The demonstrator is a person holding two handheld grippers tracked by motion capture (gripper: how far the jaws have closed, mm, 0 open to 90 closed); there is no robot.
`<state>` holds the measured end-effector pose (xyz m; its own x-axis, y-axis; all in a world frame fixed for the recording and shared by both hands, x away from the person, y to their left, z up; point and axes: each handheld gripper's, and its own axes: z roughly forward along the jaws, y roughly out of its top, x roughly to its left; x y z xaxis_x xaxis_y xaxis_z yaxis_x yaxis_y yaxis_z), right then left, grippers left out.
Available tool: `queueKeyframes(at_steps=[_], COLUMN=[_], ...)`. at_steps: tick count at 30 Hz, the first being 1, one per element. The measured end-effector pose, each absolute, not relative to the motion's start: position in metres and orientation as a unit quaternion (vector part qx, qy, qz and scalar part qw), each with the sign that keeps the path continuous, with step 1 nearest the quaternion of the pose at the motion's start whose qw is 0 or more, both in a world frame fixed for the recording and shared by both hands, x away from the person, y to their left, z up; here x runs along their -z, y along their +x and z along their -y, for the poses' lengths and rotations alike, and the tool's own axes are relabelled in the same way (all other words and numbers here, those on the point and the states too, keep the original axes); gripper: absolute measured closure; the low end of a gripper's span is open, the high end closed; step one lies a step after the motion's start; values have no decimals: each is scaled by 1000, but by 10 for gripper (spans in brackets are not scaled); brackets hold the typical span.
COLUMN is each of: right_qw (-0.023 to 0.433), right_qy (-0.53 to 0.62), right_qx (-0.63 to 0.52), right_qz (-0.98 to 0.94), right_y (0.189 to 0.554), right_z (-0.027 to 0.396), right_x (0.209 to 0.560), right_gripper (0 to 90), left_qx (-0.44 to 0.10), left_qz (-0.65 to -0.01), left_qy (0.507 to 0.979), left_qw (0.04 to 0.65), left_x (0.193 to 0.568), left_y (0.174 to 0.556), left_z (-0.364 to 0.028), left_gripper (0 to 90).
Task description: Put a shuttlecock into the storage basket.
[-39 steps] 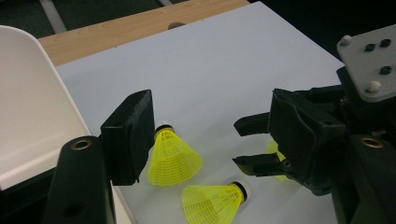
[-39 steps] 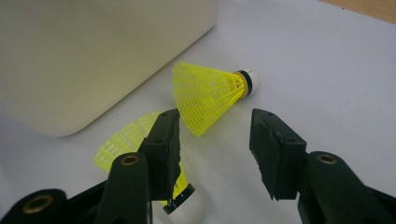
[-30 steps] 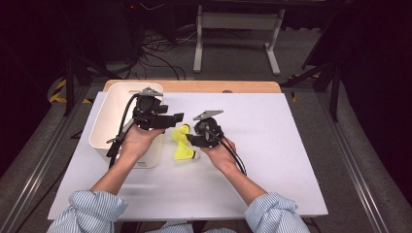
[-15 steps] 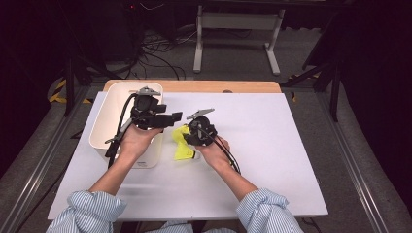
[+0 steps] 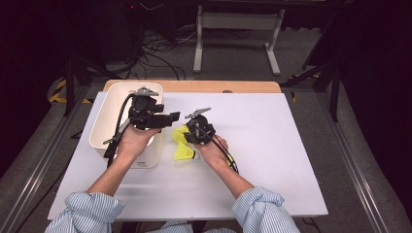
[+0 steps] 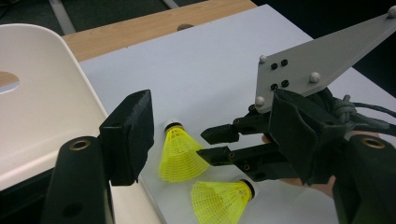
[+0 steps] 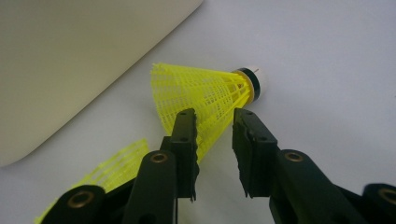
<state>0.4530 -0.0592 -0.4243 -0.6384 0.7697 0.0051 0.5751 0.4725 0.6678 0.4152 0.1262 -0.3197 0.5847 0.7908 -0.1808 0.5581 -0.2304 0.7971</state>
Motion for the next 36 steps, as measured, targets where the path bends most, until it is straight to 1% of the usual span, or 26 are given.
queueKeyframes(at_steps=[4, 12, 20, 28, 36], right_qw=[151, 162, 172, 182, 191], right_qy=[398, 407, 418, 424, 420], right_qx=[-320, -313, -305, -301, -303], right_qz=[-846, -843, -838, -834, -834], right_y=[454, 455, 456, 458, 455], right_z=[57, 55, 55, 59, 61], right_x=[426, 427, 423, 421, 416], right_gripper=[736, 806, 891, 900, 900], left_qx=[-133, -132, -138, -137, -148], left_qz=[-436, -440, -439, -440, -424], left_qy=[774, 775, 777, 777, 784], left_qw=[439, 434, 430, 429, 428], left_x=[320, 321, 323, 324, 323], left_y=[415, 416, 415, 415, 413], left_z=[-126, -126, -127, -126, -123], left_gripper=[320, 321, 321, 321, 319])
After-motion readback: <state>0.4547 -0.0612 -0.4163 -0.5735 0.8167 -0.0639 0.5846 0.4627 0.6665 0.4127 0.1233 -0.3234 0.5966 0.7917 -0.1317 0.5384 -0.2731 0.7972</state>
